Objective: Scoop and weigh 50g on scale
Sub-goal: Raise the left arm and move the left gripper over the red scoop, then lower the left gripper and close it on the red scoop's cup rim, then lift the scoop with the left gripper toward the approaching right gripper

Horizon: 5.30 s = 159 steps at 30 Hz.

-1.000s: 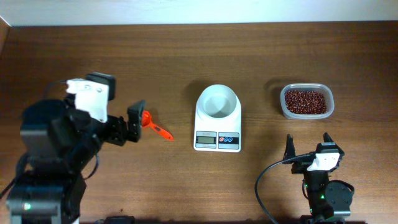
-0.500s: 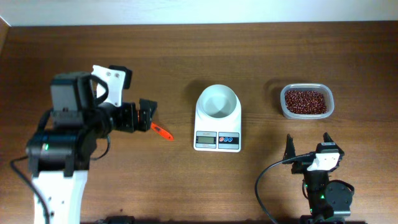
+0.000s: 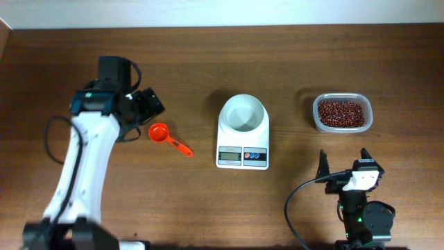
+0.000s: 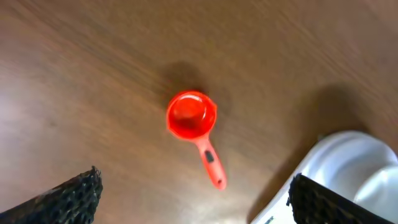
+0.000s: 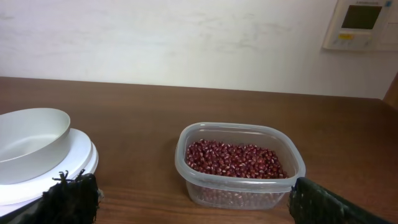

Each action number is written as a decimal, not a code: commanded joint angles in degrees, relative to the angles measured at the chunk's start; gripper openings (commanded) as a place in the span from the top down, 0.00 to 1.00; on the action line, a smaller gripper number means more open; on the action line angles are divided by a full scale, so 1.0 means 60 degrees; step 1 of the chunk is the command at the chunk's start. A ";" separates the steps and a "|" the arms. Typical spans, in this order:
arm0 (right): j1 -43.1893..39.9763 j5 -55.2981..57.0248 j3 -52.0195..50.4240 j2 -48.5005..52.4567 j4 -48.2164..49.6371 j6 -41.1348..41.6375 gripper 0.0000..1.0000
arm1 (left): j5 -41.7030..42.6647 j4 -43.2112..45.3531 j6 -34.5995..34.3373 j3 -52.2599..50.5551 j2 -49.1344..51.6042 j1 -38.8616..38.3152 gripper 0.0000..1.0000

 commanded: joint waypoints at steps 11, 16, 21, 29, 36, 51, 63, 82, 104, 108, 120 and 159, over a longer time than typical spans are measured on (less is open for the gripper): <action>0.0095 0.0015 -0.0062 -0.0091 -0.0036 -0.0033 0.01 | -0.0095 0.0058 -0.1792 -0.0492 0.1916 0.0033 0.02; 0.0095 0.0015 -0.0062 -0.0091 -0.0036 -0.0029 0.01 | -0.0051 0.1002 -0.1785 -0.1643 0.1916 0.0033 0.07; 0.0095 0.0015 -0.0062 -0.0091 -0.0040 -0.0029 0.01 | -0.0025 0.1672 -0.1785 -0.1938 0.1916 0.0029 0.13; 0.0095 0.0015 -0.0062 -0.0091 -0.0040 -0.0029 0.01 | -0.0066 0.2197 -0.1789 -0.2149 0.1920 0.0029 0.26; 0.0095 0.0015 -0.0062 -0.0091 -0.0036 -0.0029 0.01 | -0.0062 0.2798 -0.1792 -0.2637 0.1920 0.0029 0.26; 0.0095 0.0015 -0.0062 -0.0091 -0.0036 -0.0033 0.01 | -0.0062 0.3665 -0.1792 -0.2798 0.1920 0.0011 0.55; 0.0095 0.0015 -0.0062 -0.0091 -0.0040 -0.0029 0.01 | -0.0095 0.4044 -0.1818 -0.3490 0.1920 0.0015 0.60; 0.0095 0.0015 -0.0062 -0.0091 -0.0036 -0.0029 0.01 | -0.0470 0.4758 -0.1818 -0.3625 0.1920 0.0011 0.68; 0.0095 0.0015 -0.0062 -0.0091 -0.0040 -0.0033 0.01 | -0.0750 0.4371 -0.3534 -0.3752 0.1920 0.0011 0.98; 0.0095 0.0015 -0.0062 -0.0091 -0.0036 -0.0033 0.02 | -0.0750 0.4353 -0.3534 -0.3752 0.1920 0.0011 0.56; 0.0095 0.0015 -0.0062 -0.0091 -0.0036 -0.0029 0.01 | -0.0750 0.4645 -0.3537 -0.4062 0.1920 0.0011 0.64; 0.0087 -0.7912 -0.0062 0.0226 0.0248 0.7799 0.01 | -0.0138 0.0437 -0.1341 -0.4207 -0.5974 0.0197 1.00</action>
